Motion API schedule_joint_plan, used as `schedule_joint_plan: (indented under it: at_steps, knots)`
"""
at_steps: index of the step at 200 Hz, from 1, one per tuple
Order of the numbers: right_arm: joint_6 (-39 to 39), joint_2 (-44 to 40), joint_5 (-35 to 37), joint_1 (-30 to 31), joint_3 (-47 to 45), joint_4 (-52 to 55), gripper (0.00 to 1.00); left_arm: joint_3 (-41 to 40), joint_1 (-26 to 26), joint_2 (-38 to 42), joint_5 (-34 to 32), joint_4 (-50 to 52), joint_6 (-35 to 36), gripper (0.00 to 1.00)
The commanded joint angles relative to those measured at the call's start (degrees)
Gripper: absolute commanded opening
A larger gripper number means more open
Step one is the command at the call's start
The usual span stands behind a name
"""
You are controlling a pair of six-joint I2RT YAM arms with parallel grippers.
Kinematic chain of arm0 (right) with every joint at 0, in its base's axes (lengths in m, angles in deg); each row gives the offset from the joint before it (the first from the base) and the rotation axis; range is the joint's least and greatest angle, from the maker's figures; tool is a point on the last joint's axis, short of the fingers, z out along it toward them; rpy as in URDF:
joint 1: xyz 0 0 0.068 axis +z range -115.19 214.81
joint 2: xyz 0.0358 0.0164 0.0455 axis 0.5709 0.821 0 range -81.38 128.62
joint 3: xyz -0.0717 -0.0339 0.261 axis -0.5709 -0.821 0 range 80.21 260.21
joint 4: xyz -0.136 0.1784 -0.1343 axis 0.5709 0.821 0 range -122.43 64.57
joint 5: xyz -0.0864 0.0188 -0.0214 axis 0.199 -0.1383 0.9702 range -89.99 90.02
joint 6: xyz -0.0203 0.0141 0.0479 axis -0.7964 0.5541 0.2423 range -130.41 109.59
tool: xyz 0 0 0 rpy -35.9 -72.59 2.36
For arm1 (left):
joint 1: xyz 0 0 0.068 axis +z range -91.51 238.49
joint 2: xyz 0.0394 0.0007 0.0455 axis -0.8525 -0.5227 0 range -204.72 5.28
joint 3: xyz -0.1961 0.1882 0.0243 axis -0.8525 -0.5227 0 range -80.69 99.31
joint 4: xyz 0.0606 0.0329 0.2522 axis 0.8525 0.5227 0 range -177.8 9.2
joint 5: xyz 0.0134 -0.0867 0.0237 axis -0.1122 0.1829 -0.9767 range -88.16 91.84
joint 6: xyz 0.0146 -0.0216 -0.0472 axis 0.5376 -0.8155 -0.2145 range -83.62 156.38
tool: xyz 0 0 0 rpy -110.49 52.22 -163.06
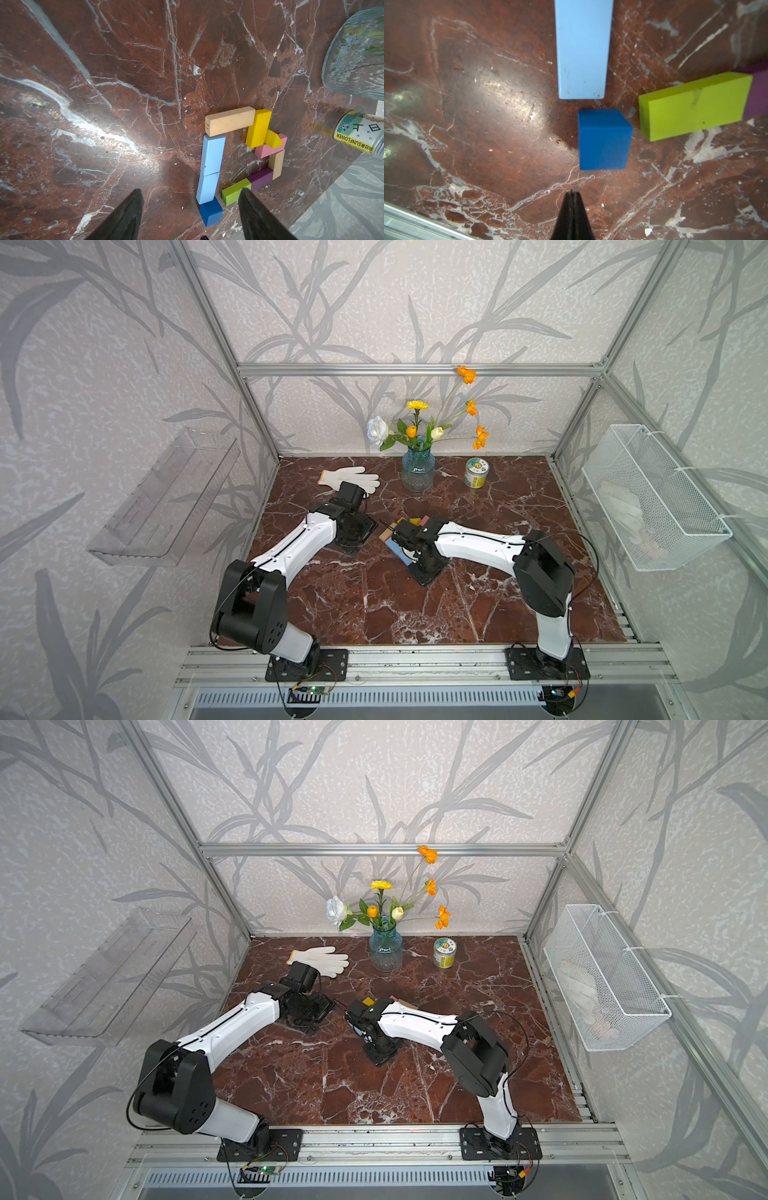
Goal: Assemble a heart with building blocks
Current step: Assemble the building block at the center of the board.
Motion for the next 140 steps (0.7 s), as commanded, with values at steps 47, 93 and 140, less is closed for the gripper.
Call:
schedule_joint_plan:
  at_steps: [47,93,140]
  knots:
    - [0.50,2.85,2.96,-1.30,1.49,0.06,0.00,0.08,0.64,0.73,-0.29,1.17,0.18,0.73]
    - [0.34,2.59,4.30,-2.29,1.66,0.17,0.00,-0.17,0.73,0.92,-0.28,1.22,0.14,0.73]
    - [0.78,3.28,5.12,-2.49,2.60,0.16,0.00,-0.12,0.82,1.13,-0.33,1.34,0.22,0.74]
